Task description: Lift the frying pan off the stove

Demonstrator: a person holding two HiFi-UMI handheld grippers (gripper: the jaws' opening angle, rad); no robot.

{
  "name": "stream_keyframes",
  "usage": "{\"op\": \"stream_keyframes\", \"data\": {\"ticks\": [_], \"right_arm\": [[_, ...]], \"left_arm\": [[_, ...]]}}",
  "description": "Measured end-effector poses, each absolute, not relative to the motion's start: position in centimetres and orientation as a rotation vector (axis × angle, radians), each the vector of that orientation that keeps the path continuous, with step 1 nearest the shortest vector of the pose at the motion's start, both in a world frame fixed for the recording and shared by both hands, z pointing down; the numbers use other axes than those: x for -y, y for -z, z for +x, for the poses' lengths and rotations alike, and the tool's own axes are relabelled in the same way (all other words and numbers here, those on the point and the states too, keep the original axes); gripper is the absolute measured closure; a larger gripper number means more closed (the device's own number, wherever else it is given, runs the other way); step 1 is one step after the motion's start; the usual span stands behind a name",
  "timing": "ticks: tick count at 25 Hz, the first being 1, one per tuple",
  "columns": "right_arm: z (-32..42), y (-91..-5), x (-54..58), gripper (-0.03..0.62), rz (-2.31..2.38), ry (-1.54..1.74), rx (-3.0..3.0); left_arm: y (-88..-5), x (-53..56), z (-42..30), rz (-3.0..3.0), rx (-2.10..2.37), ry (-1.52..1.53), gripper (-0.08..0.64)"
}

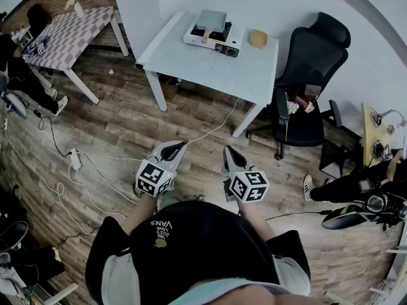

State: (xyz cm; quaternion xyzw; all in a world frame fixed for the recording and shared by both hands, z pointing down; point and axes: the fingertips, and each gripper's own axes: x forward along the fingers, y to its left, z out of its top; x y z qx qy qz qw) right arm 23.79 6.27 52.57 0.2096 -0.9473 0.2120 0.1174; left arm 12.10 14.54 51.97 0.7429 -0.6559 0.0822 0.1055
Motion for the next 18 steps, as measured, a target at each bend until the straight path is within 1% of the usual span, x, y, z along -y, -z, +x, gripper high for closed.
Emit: {"op": "stream_keyframes", "data": {"ticks": [10, 11, 12, 13, 14, 15, 17, 18], "right_arm": [[18.2, -51.4, -4.8, 0.588, 0.664, -0.691, 2.808], [17.5, -51.4, -4.6, 0.588, 0.680, -0.700, 2.805], [16.7, -51.4, -4.4, 0.570, 0.697, -0.707, 2.802], [15.9, -51.4, -4.1, 0.535, 0.715, -0.719, 2.802], [15.0, -51.4, -4.0, 0.502, 0.732, -0.736, 2.805], [14.1, -51.3, -3.8, 0.471, 0.747, -0.757, 2.811], [12.1, -51.1, -3.7, 0.440, 0.773, -0.797, 2.823], [11.1, -51.1, -3.6, 0.423, 0.785, -0.815, 2.826]], "left_arm": [[-51.7, -13.1, 6.6, 2.214, 1.860, -0.188, 0.555], [-51.6, -12.9, 6.1, 2.229, 1.835, -0.176, 0.535], [-51.6, -12.6, 5.5, 2.239, 1.812, -0.164, 0.506], [-51.7, -12.4, 4.8, 2.247, 1.793, -0.155, 0.426], [-51.7, -12.3, 4.0, 2.257, 1.777, -0.152, 0.360], [-51.6, -12.2, 3.1, 2.269, 1.762, -0.152, 0.345], [-51.6, -12.1, 1.2, 2.291, 1.727, -0.155, 0.313], [-51.6, -12.1, 0.3, 2.300, 1.706, -0.158, 0.310]]}}
